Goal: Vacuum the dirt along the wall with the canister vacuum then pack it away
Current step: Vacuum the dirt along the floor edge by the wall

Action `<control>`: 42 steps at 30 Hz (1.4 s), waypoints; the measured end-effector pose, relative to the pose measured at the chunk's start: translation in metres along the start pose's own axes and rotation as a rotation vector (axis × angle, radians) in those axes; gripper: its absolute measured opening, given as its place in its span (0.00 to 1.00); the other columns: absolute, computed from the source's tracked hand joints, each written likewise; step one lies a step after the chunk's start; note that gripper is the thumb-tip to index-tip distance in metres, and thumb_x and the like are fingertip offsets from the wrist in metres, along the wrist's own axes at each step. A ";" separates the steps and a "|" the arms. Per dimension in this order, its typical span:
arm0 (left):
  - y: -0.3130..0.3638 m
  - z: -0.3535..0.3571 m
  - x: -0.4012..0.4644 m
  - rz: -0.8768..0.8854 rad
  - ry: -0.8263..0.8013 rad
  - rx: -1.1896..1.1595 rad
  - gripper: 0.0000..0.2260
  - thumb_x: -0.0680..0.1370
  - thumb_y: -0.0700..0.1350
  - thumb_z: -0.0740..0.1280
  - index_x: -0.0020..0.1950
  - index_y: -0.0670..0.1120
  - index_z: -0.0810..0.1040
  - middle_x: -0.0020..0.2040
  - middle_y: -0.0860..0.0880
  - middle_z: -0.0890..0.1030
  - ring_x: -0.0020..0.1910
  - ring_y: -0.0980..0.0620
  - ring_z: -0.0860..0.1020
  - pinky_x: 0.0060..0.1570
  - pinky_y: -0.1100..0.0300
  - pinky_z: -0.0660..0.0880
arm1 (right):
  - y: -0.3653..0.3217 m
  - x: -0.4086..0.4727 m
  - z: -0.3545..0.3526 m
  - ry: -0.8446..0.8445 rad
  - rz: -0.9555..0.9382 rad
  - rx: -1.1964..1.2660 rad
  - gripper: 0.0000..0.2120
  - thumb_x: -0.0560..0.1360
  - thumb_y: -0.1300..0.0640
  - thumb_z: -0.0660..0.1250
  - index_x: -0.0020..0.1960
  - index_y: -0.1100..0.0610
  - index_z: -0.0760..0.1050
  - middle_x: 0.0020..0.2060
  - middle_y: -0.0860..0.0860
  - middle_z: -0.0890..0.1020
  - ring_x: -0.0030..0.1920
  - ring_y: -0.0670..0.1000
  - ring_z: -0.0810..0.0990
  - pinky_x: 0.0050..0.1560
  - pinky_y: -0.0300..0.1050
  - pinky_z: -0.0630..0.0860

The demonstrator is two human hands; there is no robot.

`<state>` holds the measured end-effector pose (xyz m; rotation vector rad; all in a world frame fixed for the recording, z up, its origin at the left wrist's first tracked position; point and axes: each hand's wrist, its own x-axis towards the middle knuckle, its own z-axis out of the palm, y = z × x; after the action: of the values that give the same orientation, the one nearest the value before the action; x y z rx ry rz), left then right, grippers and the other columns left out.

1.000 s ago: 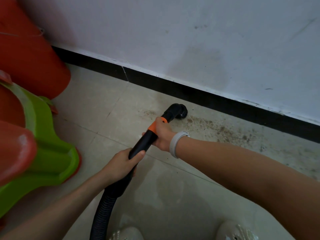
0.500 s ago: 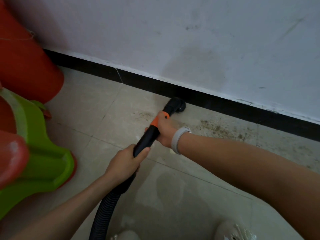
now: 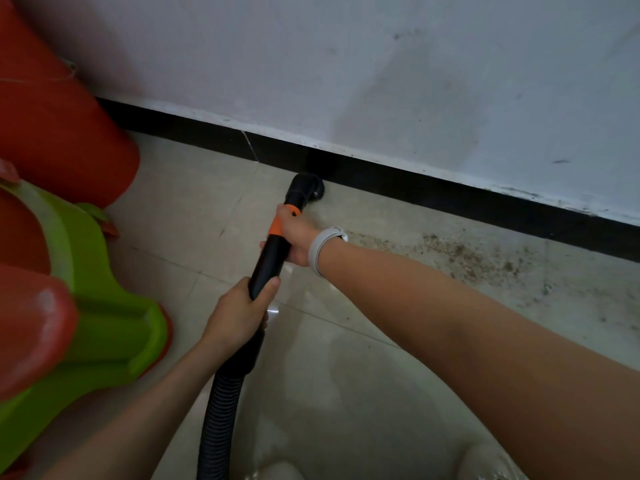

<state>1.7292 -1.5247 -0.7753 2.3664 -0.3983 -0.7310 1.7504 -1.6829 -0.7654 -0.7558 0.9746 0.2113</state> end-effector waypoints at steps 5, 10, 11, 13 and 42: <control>0.011 0.012 -0.003 0.022 -0.124 -0.022 0.16 0.75 0.59 0.63 0.42 0.47 0.73 0.31 0.47 0.80 0.30 0.50 0.80 0.36 0.53 0.77 | 0.002 -0.008 -0.029 0.085 -0.027 0.059 0.18 0.80 0.47 0.58 0.63 0.58 0.63 0.44 0.55 0.72 0.32 0.54 0.78 0.30 0.49 0.76; 0.022 0.030 -0.011 0.100 -0.232 0.005 0.16 0.76 0.59 0.63 0.42 0.46 0.73 0.29 0.48 0.80 0.28 0.51 0.79 0.36 0.52 0.77 | 0.013 -0.019 -0.066 0.195 -0.037 0.122 0.15 0.80 0.46 0.57 0.59 0.56 0.63 0.43 0.54 0.74 0.33 0.53 0.79 0.30 0.48 0.76; 0.025 0.035 -0.012 0.116 -0.260 0.013 0.16 0.76 0.59 0.63 0.42 0.45 0.73 0.29 0.47 0.80 0.29 0.51 0.79 0.37 0.51 0.77 | 0.014 -0.022 -0.074 0.215 -0.038 0.133 0.15 0.80 0.45 0.57 0.56 0.56 0.63 0.43 0.53 0.74 0.34 0.53 0.80 0.29 0.48 0.76; 0.030 0.045 -0.014 0.144 -0.310 0.031 0.16 0.76 0.59 0.63 0.42 0.46 0.73 0.29 0.47 0.80 0.29 0.51 0.79 0.38 0.51 0.77 | 0.017 -0.027 -0.091 0.262 -0.047 0.155 0.14 0.80 0.45 0.57 0.48 0.56 0.66 0.41 0.54 0.75 0.34 0.54 0.81 0.29 0.47 0.77; -0.002 -0.004 -0.034 0.028 -0.081 0.062 0.16 0.75 0.62 0.61 0.42 0.50 0.73 0.30 0.49 0.80 0.29 0.51 0.79 0.36 0.51 0.78 | 0.025 -0.030 -0.017 0.071 -0.025 0.096 0.19 0.80 0.46 0.58 0.64 0.57 0.62 0.49 0.56 0.72 0.35 0.54 0.78 0.33 0.48 0.77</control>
<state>1.7042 -1.5064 -0.7605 2.3896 -0.4941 -0.8149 1.7101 -1.6716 -0.7591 -0.6907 1.0346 0.1153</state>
